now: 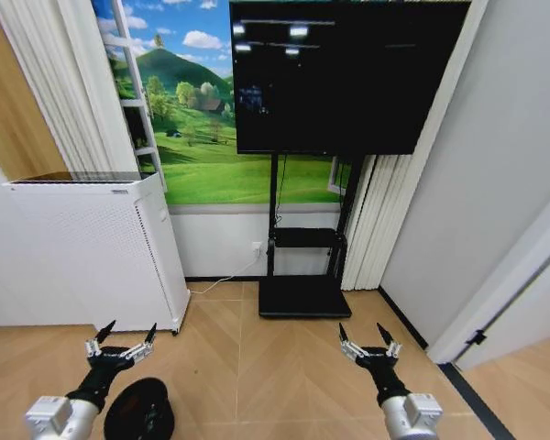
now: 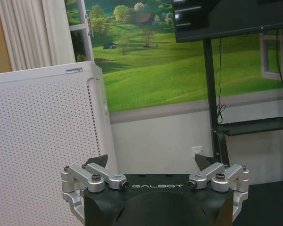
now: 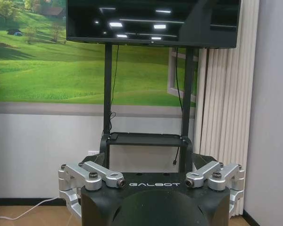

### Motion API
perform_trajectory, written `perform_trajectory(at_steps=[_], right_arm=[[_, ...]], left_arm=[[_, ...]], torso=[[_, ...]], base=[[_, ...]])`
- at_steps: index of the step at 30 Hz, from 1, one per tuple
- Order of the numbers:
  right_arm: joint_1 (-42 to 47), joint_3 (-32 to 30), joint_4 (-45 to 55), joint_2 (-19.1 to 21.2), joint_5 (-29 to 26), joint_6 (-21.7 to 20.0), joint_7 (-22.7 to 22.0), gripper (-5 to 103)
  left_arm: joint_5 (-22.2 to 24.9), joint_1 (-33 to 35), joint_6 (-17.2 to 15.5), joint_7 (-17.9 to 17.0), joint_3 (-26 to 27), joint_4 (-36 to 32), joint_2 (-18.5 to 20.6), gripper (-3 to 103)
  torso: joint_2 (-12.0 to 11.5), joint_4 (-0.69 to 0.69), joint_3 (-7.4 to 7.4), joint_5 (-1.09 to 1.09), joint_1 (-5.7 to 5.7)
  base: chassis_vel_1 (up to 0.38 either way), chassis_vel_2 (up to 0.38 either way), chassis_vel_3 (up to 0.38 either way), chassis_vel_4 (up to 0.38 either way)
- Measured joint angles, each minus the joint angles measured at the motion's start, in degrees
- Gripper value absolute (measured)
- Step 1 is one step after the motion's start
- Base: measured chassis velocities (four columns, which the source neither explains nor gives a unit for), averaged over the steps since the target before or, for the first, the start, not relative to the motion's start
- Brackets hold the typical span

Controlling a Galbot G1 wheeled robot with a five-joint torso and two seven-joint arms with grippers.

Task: Pick up the trash bin and place the garbage on the floor into it.

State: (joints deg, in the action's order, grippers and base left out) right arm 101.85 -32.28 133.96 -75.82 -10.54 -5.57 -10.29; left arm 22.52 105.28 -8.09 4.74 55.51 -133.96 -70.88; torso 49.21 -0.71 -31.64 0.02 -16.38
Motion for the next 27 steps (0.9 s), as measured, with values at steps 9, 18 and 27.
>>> perform_trajectory(at_steps=[9,18,27], right_arm=[[0.0,0.0,0.0,0.0,0.0,0.0,0.0,100],[0.0,0.0,0.0,0.0,0.0,0.0,0.0,100],[0.0,0.0,0.0,0.0,0.0,0.0,0.0,100]], left_arm=[[0.0,0.0,0.0,0.0,0.0,0.0,0.0,100],[0.0,0.0,0.0,0.0,0.0,0.0,0.0,100],[0.0,0.0,0.0,0.0,0.0,0.0,0.0,100]], torso=[[0.0,0.02,0.02,-0.08,0.01],[-0.1,0.02,0.04,-0.05,0.02],[-0.1,0.01,0.06,-0.01,0.04]], base=[[0.337,-0.334,-0.330,0.334],[0.318,-0.313,-0.318,0.321],[0.297,-0.314,-0.312,0.313]])
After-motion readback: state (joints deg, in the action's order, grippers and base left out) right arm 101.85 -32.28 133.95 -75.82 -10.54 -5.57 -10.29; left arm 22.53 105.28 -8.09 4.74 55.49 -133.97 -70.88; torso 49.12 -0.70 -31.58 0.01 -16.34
